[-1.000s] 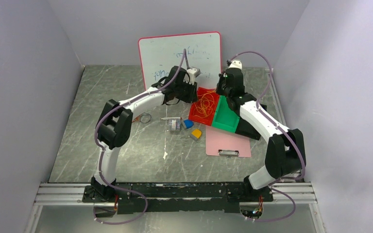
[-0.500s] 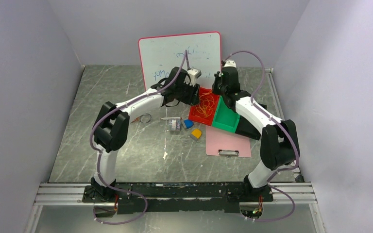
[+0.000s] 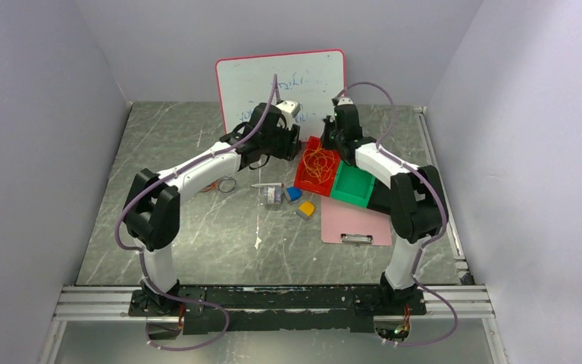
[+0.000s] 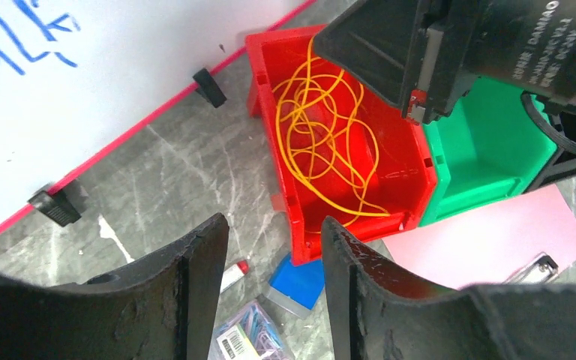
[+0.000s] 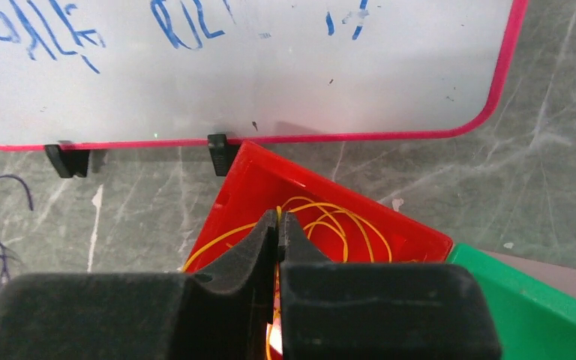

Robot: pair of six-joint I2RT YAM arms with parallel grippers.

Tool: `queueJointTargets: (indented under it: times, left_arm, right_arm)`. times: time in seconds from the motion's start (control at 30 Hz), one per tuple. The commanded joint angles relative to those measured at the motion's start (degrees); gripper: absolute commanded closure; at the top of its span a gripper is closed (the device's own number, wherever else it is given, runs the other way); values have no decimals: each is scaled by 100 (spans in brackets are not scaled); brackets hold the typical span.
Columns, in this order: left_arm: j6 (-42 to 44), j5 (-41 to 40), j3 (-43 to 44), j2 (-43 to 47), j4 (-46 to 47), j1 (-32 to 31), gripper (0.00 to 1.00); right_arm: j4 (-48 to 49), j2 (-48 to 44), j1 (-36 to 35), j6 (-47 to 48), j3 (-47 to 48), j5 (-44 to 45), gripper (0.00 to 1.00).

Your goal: Untangle the cables

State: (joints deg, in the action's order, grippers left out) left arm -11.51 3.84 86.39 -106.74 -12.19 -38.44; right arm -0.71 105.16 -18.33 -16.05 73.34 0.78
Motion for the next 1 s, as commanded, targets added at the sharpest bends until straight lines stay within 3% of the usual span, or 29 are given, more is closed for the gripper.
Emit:
queueJointTargets:
  times: [0.0, 0.13, 0.37, 0.5, 0.7, 0.97]
  left_arm:
    - [51, -404, -109, 219, 133, 23, 46]
    - [87, -488, -140, 235, 138, 21, 46]
    - [60, -408, -114, 155, 136, 21, 46]
    - [61, -423, -103, 136, 122, 20, 46]
    - [61, -436, -123, 138, 148, 20, 46]
    - [85, -463, -125, 147, 139, 20, 47]
  right_arm:
    - [-69, 181, 9, 32, 279, -107, 89]
    - [-76, -4, 4, 81, 217, 88, 75]
    - [-272, -521, 2, 305, 105, 427, 62]
    - [-338, -763, 3, 378, 48, 187, 60]
    - [-572, -581, -101, 503, 237, -1097, 60]
    - [-685, -104, -329, 562, 324, -1326, 60]
